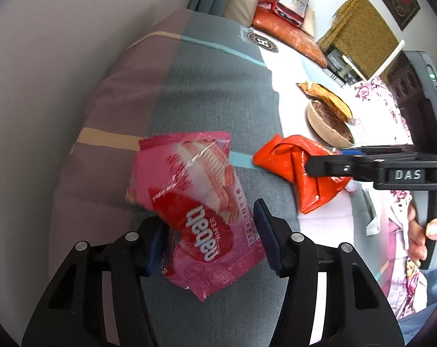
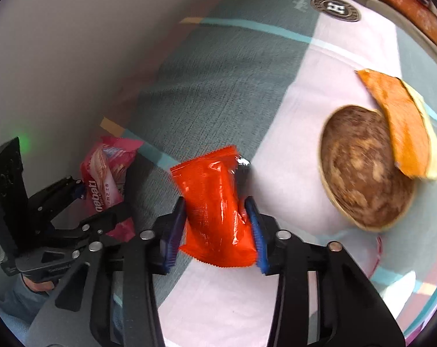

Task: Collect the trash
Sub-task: 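Carry both wrappers over the teal bin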

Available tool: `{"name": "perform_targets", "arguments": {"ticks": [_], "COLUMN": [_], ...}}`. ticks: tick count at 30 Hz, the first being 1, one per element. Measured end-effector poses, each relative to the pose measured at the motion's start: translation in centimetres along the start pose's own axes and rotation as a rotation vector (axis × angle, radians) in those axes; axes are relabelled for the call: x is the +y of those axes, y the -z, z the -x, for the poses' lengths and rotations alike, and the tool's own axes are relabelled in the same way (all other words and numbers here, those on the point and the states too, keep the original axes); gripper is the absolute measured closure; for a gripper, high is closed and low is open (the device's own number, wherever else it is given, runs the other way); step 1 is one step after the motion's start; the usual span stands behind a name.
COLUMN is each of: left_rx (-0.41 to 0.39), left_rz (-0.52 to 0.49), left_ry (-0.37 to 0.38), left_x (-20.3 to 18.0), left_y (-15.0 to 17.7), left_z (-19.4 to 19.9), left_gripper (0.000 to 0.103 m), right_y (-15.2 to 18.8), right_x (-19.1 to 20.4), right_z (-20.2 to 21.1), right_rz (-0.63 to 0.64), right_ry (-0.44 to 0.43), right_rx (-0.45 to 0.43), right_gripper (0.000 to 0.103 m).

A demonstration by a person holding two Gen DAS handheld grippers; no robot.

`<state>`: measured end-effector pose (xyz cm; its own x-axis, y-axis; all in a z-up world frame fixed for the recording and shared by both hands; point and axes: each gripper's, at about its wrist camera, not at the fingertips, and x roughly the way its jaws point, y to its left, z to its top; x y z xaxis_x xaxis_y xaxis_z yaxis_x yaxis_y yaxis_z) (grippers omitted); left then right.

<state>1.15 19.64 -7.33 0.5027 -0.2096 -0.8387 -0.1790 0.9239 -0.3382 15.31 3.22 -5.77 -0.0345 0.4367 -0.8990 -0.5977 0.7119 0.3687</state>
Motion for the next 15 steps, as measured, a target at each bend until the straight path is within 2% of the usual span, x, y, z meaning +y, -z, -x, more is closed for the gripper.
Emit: {"name": "perform_targets", "arguments": {"ticks": [8, 10, 15], "left_rx": [-0.004, -0.008, -0.005], "left_rz": [-0.058, -0.083, -0.157], "left_ry": [0.028, 0.036, 0.059], "left_x": [-3.2, -4.7, -9.1], "left_y": [-0.4, -0.7, -1.7], "left_z": [0.8, 1.0, 0.4], "left_gripper": [0.047, 0.047, 0.047], "right_y": [3.3, 3.7, 5.9], "right_x": [-2.8, -2.8, -6.0], "right_z": [4.5, 5.4, 9.0], "right_rz": [-0.078, -0.092, -0.157], "right_ry": [-0.044, -0.05, -0.066], "right_rx": [-0.104, -0.126, -0.198], "right_gripper": [0.069, 0.069, 0.069]}}
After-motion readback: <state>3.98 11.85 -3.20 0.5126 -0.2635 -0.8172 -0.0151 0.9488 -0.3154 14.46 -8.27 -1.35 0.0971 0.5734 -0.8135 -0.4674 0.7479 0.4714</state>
